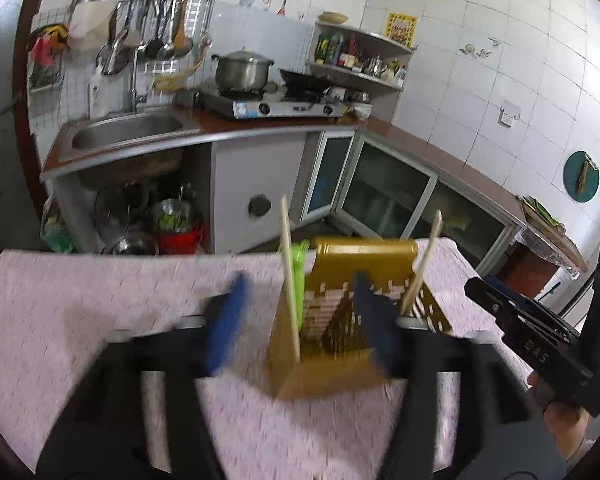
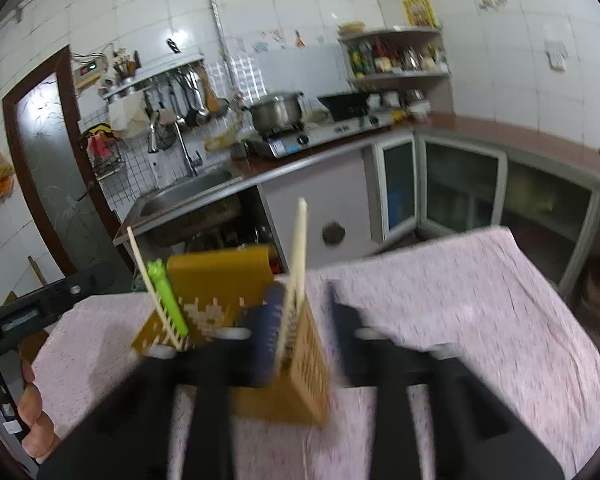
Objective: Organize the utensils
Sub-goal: 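Open both tools to release the chopsticks into the holder, then grasp the metal spoon by its handle with the left tool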
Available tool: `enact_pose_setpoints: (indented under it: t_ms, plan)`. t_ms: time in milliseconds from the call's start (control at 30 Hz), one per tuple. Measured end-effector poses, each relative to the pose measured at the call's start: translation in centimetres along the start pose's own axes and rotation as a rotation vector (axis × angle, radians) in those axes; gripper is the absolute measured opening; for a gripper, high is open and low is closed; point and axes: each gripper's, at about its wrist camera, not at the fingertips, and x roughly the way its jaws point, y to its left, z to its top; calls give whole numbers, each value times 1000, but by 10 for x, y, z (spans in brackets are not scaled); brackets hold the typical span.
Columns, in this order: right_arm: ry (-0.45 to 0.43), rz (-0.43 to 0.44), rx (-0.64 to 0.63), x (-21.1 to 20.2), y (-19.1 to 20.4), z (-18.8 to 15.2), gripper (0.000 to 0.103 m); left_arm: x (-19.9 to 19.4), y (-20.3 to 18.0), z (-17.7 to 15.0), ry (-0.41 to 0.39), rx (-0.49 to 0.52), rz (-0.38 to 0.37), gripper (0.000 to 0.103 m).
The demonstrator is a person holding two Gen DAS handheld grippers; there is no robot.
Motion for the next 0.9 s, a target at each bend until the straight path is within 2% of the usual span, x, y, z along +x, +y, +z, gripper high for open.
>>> enact_pose_setpoints:
  t_ms: [67, 267, 400, 500, 700, 900]
  plan:
    - [36, -28, 2, -12, -3, -13, 55, -11, 3, -9, 29, 4, 25, 75]
    - [200, -78, 35, -28, -18, -66, 55, -31, 24, -58, 213, -30, 28, 88]
    - [298, -114, 27, -34, -24, -104, 56, -38, 29, -101, 316, 5, 62, 96]
    - [347, -128, 19, -36, -26, -124, 58, -37, 27, -133, 376, 33, 67, 96]
    - [414, -142, -38, -39, -22, -158, 58, -33, 22, -179, 449, 35, 63, 96]
    - [450, -158, -79, -45, -16, -172, 58, -31, 17, -203, 480, 28, 57, 96]
